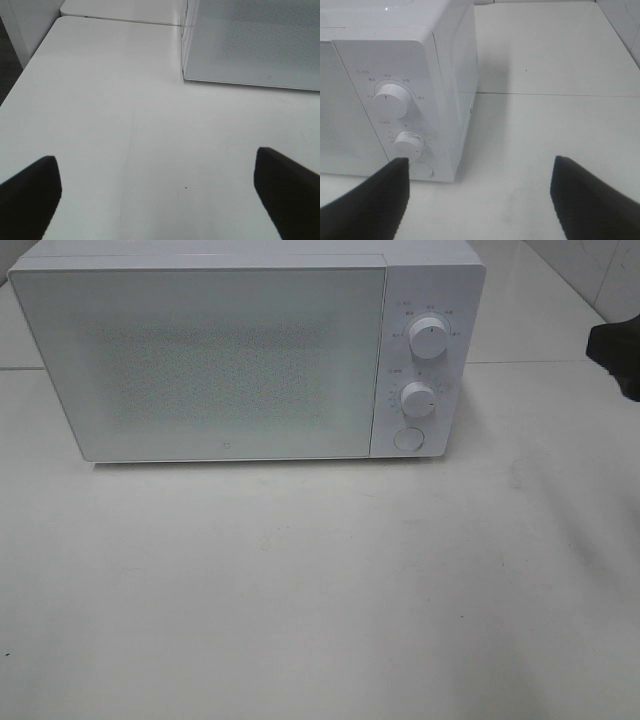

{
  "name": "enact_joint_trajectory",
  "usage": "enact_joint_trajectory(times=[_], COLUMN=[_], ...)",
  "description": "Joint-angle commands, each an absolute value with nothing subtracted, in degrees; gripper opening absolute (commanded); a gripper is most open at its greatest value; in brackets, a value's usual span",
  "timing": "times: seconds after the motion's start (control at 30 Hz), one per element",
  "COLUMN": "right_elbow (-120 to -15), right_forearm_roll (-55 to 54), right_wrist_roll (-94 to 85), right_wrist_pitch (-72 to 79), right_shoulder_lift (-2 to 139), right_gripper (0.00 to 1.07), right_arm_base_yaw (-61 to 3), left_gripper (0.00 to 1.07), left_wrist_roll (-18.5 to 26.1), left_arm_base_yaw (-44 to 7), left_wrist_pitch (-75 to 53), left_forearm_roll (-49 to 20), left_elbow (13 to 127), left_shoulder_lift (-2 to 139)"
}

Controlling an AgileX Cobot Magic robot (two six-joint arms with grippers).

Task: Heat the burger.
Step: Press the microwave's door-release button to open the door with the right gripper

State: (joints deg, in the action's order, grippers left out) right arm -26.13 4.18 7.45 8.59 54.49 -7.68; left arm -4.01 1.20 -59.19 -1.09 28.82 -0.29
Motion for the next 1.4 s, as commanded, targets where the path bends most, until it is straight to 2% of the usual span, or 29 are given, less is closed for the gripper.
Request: enact_joint_trajectory(times=[0.03,0.2,0.3,0.5,0.57,0.63,0.67,0.77,0.83,1.0,1.17,1.4], right_elbow=[-23.9,-19.9,-19.3,-16.2,-14.8,-14.7,-14.7,-14.7,-14.7,-14.8,-16.8,-18.9], right_forearm_roll=[4.2,3.3,2.2,-6.6,-16.0,-17.9,-22.0,-24.0,-29.7,-35.0,-42.3,-43.1], right_wrist_roll=[7.4,4.8,4.1,-2.4,-8.4,-9.5,-12.2,-13.1,-13.8,-13.1,-13.2,-13.2], right_wrist_pitch=[17.1,29.6,31.1,42.0,49.4,51.1,54.7,56.3,63.4,69.5,71.3,71.8], right_shoulder_lift=[56.3,62.7,63.7,69.4,73.9,75.2,77.8,78.9,84.1,89.5,93.3,96.5], right_gripper=[0.75,0.75,0.75,0.75,0.75,0.75,0.75,0.75,0.75,0.75,0.75,0.75], right_arm_base_yaw=[-7.6,-7.6,-7.6,-9.4,-15.4,-16.8,-20.3,-21.6,-26.9,-32.9,-37.9,-41.4], left_gripper=[1.00,1.00,1.00,1.00,1.00,1.00,1.00,1.00,1.00,1.00,1.00,1.00], left_wrist_roll=[-3.9,-3.9,-3.9,-3.9,-3.9,-3.9,-3.9,-3.9,-3.9,-3.9,-3.9,-3.9], left_arm_base_yaw=[1.3,1.3,1.3,1.3,1.3,1.3,1.3,1.3,1.3,1.3,1.3,1.3], left_wrist_pitch=[-58.8,-58.8,-58.8,-58.8,-58.8,-58.8,-58.8,-58.8,-58.8,-58.8,-58.8,-58.8], left_forearm_roll=[-0.9,-0.9,-0.9,-0.9,-0.9,-0.9,-0.9,-0.9,-0.9,-0.9,-0.9,-0.9], left_elbow=[28.6,28.6,28.6,28.6,28.6,28.6,28.6,28.6,28.6,28.6,28.6,28.6], left_shoulder_lift=[-1.5,-1.5,-1.5,-1.5,-1.5,-1.5,-1.5,-1.5,-1.5,-1.5,-1.5,-1.5])
